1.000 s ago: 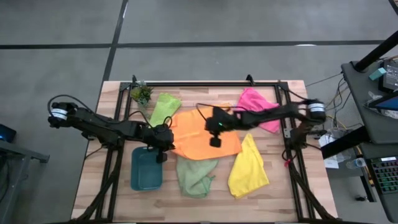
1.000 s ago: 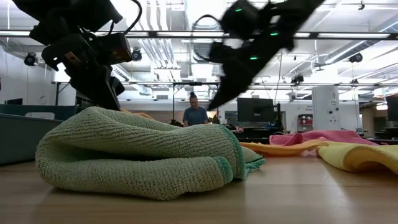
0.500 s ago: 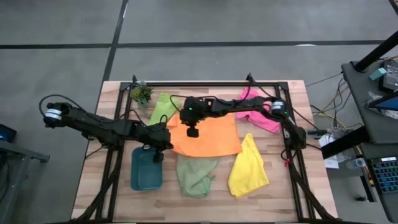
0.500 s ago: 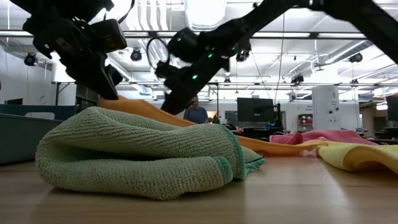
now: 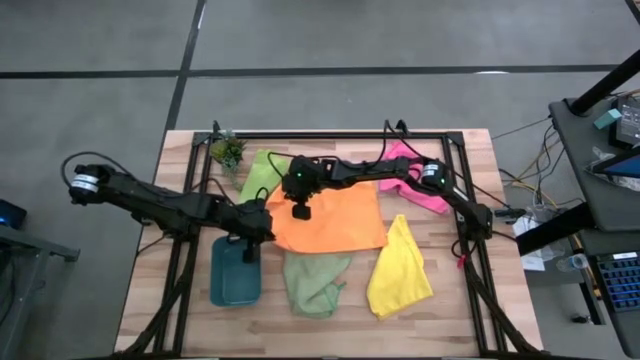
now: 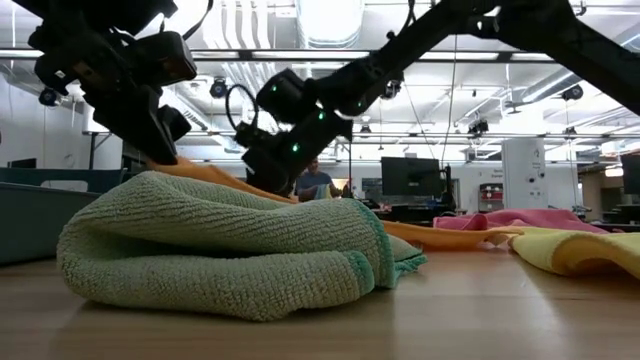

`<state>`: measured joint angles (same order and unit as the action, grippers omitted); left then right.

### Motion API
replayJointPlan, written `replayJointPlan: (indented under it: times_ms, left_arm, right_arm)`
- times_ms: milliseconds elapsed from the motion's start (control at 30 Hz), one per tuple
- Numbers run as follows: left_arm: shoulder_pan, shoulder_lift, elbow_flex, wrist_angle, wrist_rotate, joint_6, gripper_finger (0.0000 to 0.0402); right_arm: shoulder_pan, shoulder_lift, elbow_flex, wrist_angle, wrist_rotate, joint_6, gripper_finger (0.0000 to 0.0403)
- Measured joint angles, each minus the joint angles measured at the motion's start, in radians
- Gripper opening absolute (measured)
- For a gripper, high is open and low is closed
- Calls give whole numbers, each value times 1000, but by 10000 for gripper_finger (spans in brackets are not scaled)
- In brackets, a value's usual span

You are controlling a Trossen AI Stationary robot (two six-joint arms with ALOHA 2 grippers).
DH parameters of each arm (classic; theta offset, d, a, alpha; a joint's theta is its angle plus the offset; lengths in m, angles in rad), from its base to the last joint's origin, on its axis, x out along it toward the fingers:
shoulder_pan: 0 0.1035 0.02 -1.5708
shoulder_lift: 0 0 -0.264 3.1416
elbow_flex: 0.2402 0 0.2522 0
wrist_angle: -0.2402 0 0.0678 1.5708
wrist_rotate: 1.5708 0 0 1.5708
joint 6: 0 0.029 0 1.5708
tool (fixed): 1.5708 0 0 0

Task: Fold microfiber towels
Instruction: Fold the orange microfiber cloth

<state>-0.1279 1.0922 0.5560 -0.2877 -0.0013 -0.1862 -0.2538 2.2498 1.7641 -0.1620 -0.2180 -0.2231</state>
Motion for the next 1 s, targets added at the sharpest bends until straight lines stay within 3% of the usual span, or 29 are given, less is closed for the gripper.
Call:
replayJointPlan:
  times_ms: [467, 833, 1000]
  left_arm:
    - [-10, 3, -1, 18, 0, -10, 0]
    - [-11, 3, -1, 17, 0, -16, 0]
    - [-17, 3, -1, 64, 10, -19, 0]
  right_arm:
    - [-9, 77, -2, 159, -26, 58, 8]
    - [-36, 71, -2, 410, 15, 237, 8]
    - [-57, 66, -1, 377, 9, 256, 8]
